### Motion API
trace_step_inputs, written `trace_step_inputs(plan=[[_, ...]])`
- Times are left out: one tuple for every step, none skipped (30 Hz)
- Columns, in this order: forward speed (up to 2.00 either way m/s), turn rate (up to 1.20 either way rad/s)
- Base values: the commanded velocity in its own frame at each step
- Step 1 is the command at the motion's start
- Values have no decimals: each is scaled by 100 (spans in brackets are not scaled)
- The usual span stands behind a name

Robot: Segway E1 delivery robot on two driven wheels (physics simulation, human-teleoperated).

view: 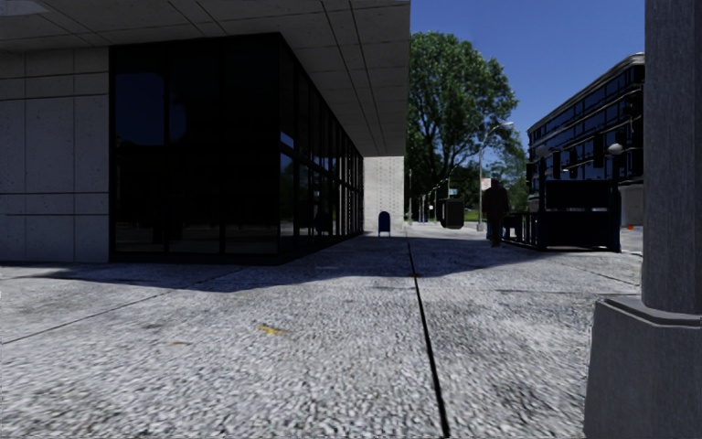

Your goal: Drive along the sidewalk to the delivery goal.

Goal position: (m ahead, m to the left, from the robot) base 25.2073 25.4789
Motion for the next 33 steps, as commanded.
trace_step_inputs(plan=[[164, 38], [164, 38], [164, 38], [164, 38], [164, 38], [164, 38], [164, 38], [164, 38], [164, 38], [164, 38], [164, 38], [164, 38], [164, 38], [164, 38], [164, 38], [164, 38], [164, 38], [164, 38], [164, 38], [164, 38], [164, 39], [164, 42], [164, 42], [164, 44], [164, 44], [164, 44], [164, 44], [164, 44], [164, 44], [164, 44], [164, 44], [164, 44], [164, 44]])
